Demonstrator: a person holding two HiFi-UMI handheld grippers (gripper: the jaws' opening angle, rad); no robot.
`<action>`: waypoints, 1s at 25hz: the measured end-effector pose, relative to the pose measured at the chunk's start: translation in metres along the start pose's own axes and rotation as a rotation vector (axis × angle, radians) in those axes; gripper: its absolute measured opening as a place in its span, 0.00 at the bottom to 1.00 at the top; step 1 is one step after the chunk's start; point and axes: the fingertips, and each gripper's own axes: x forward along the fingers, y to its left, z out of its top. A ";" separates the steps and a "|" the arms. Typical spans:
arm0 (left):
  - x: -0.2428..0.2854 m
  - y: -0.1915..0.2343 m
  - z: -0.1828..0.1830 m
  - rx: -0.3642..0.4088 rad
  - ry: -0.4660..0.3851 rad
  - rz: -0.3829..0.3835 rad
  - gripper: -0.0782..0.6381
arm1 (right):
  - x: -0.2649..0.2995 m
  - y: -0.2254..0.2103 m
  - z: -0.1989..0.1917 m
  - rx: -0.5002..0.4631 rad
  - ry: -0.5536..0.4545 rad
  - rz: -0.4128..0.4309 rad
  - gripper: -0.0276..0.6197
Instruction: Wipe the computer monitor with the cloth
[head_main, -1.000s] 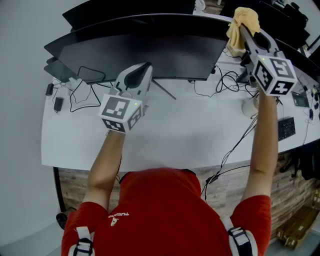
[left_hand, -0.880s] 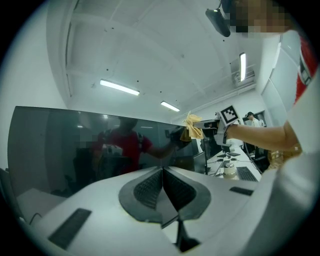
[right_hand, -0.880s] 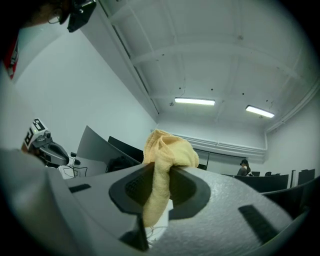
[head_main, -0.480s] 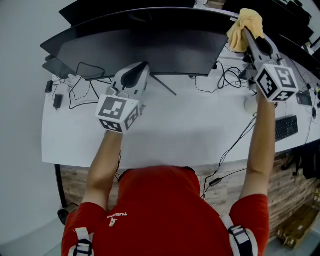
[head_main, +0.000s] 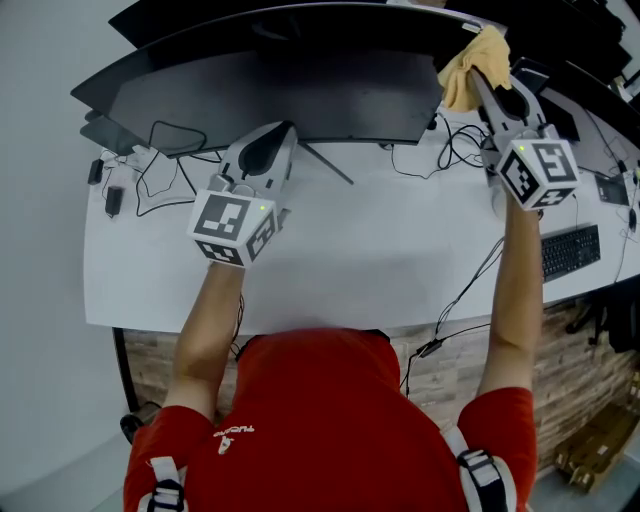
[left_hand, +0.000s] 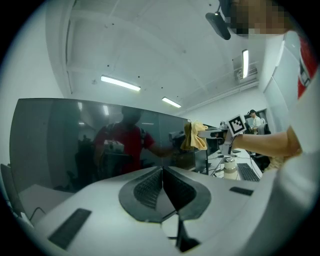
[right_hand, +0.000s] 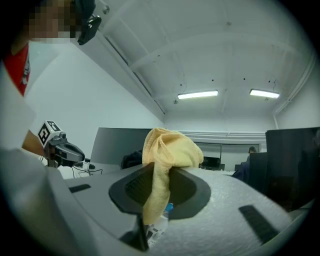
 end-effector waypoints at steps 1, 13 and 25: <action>0.001 0.000 0.000 -0.001 0.000 0.000 0.12 | 0.001 0.001 -0.004 0.006 0.004 0.003 0.16; 0.004 0.003 -0.009 -0.004 0.002 0.001 0.12 | 0.001 0.017 -0.061 0.040 0.078 0.053 0.16; 0.006 -0.004 -0.025 -0.022 -0.004 -0.008 0.12 | -0.002 0.033 -0.143 0.020 0.210 0.066 0.16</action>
